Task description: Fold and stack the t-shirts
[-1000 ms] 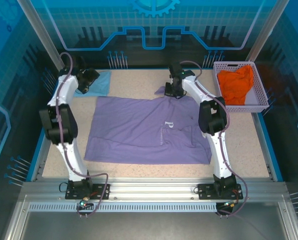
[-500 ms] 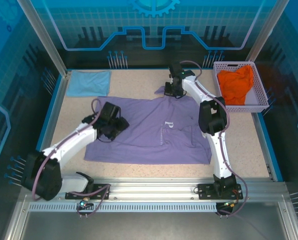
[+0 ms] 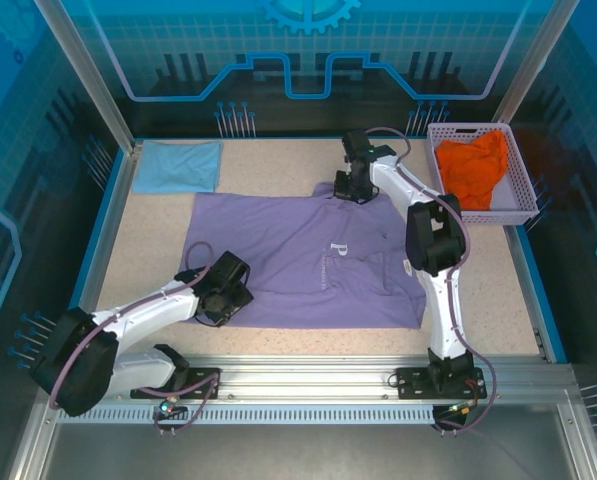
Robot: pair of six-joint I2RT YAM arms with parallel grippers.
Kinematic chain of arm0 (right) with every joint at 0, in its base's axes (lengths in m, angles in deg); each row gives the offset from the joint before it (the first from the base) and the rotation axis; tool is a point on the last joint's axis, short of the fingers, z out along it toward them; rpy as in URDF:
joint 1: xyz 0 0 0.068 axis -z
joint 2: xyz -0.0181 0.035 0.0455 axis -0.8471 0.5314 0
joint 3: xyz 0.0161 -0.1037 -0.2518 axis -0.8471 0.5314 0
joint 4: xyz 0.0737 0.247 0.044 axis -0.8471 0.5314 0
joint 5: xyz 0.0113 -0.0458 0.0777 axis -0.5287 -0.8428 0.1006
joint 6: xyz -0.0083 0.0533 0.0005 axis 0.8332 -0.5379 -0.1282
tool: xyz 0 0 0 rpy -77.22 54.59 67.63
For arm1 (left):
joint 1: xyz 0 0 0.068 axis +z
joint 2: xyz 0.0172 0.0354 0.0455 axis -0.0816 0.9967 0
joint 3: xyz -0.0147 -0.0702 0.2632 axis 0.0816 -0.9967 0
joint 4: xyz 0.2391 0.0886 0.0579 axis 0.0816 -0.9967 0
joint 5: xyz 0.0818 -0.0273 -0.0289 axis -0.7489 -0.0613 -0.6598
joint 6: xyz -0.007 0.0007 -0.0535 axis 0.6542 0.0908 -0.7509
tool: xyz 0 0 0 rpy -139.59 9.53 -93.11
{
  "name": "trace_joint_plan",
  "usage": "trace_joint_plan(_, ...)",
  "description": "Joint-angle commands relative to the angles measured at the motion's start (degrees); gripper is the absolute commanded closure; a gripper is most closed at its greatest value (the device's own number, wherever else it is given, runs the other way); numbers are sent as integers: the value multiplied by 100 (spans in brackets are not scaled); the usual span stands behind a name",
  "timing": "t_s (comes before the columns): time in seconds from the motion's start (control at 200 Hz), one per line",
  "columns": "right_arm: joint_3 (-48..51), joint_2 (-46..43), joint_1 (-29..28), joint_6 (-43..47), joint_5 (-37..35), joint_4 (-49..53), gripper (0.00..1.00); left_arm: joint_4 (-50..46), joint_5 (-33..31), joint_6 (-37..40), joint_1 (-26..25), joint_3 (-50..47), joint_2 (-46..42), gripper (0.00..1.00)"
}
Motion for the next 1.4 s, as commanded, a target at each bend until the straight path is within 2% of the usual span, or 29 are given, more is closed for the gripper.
trace_joint_plan(0.0, 432, -535, 83, -141, -117, -181, 98, -68, -149, -269, -174, -211, -310, 39)
trace_joint_plan(0.215, 1155, -953, 108, -170, -179, -405, 98, -162, -128, -542, -396, -561, -769, 38)
trace_joint_plan(0.34, 1316, -1070, 151, -169, -230, -500, 96, -673, -385, -254, -277, -181, -1055, 29)
trace_joint_plan(0.405, 1299, -1066, 194, -168, -219, -495, 91, -903, -428, 232, 187, 309, -1165, 26)
trace_joint_plan(0.51, 1341, -1031, 240, -161, -153, -558, 88, -908, 124, 1057, 1438, 1122, -938, 26)
trace_joint_plan(0.615, 1361, -979, 242, -117, -33, -642, 89, -877, 342, 1669, 2284, 2136, -71, 27)
trace_joint_plan(0.76, 1399, -934, 236, -83, 63, -747, 89, -724, 651, 2170, 2845, 3479, 1553, 33)
trace_joint_plan(0.94, 1392, -839, 242, -47, 242, -827, 89, -1193, 560, 3109, 2961, 5501, 3720, 48)
trace_joint_plan(1.09, 1376, -802, 273, -4, 327, -853, 90, -1662, 61, 3899, 3035, 6870, 4881, 59)
trace_joint_plan(1.256, 1395, -811, 285, 1, 479, -924, 90, -2002, 54, 4629, 3045, 8001, 5697, 60)
trace_joint_plan(1.396, 1383, -809, 293, 23, 528, -951, 91, -2243, -73, 4760, 2981, 8750, 6252, 57)
